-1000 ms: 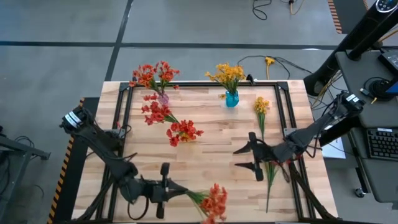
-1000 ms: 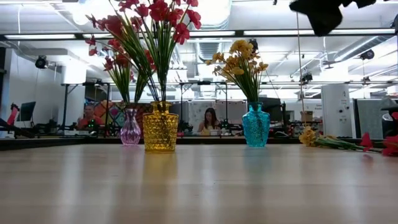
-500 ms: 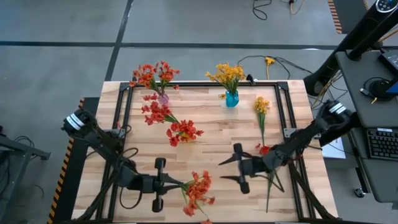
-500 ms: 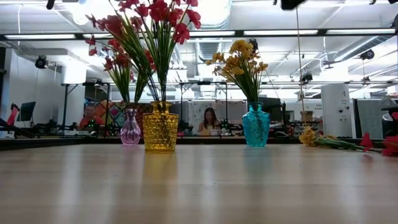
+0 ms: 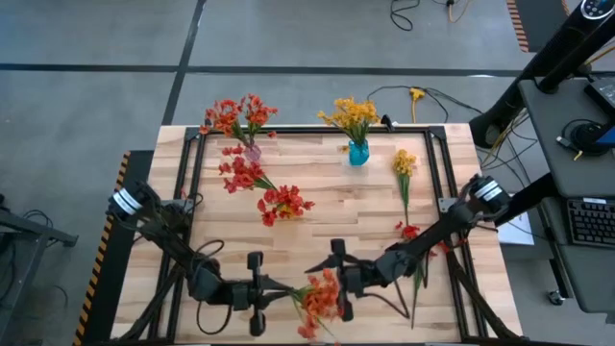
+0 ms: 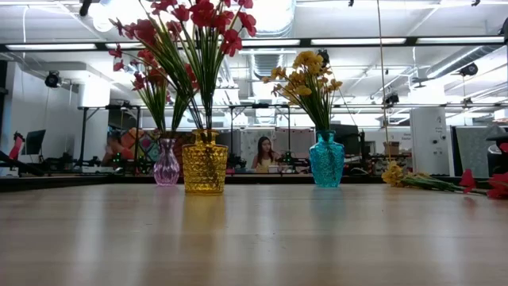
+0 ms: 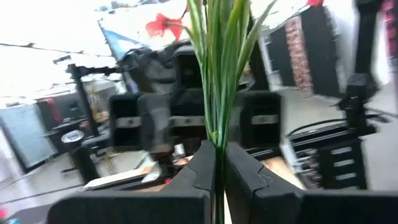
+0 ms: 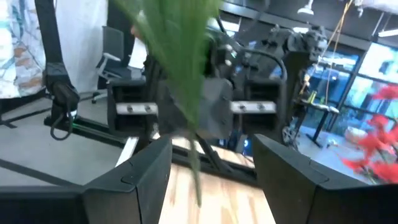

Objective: Sort flowers into vase by color
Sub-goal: Put the orange flower into the pink vase

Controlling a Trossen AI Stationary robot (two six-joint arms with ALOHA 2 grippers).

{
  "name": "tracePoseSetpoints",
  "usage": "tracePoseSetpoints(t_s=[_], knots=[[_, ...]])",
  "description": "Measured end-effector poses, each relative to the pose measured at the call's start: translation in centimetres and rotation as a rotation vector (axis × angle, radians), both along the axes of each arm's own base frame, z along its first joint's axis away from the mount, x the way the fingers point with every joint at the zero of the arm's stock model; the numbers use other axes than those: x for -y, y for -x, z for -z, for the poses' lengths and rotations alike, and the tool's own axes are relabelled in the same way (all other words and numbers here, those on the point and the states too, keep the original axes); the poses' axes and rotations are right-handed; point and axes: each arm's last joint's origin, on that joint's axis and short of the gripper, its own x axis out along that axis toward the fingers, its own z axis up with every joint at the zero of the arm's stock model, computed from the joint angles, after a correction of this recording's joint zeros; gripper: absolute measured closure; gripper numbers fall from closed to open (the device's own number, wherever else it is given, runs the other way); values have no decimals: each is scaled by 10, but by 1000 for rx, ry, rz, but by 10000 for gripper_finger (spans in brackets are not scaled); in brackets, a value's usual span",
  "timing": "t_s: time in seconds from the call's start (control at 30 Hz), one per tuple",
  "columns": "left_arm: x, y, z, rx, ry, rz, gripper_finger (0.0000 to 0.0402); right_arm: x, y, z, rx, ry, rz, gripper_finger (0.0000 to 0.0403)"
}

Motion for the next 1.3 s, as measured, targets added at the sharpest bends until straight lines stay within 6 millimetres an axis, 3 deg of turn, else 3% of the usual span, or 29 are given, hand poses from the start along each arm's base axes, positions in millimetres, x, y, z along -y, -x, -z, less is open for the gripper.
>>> tracePoseSetpoints(t_s=[0.4,0.93,1.1,1.3], knots=[[1,-2,6,-10,-6,-21,401,-19,-28,-6,52,39,-20,201],[-2,-4,8,-28,-4,-85,399,-19,-29,-8,61,38,-24,368],[-3,-4,9,-33,44,-124,366,-19,-29,-8,60,52,-19,386],[-2,-1,7,-38,87,-128,276,-18,-27,-12,34,44,-36,387]])
